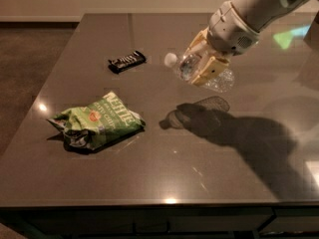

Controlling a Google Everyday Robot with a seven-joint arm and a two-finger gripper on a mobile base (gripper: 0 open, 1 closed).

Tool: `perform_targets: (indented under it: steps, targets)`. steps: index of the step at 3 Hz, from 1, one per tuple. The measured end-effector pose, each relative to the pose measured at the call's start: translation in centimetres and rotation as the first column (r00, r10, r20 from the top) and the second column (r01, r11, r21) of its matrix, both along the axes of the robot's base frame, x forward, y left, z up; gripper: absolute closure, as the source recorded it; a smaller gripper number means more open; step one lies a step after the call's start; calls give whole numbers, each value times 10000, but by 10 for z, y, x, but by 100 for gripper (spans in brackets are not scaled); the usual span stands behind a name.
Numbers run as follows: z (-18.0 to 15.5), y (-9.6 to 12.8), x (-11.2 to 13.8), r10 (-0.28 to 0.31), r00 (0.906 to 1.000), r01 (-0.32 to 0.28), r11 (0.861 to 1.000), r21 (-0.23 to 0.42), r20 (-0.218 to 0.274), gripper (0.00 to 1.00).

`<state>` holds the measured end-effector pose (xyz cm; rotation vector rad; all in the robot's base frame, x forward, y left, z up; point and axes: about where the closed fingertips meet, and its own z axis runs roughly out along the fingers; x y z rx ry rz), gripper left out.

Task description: Place water bottle upright

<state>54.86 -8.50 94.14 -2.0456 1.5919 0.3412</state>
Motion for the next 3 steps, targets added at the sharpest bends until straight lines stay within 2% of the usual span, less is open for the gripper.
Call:
perform_targets:
  steps: [1, 2, 3]
  targets:
    - [17, 5, 7, -846, 9939, 964, 9779, 1853, -705, 100]
    - [28, 5, 16, -1317, 9837, 1653, 9302, 3277, -1223, 100]
    - [32, 2, 24, -1586, 9718, 2247, 8479, 4802, -1746, 100]
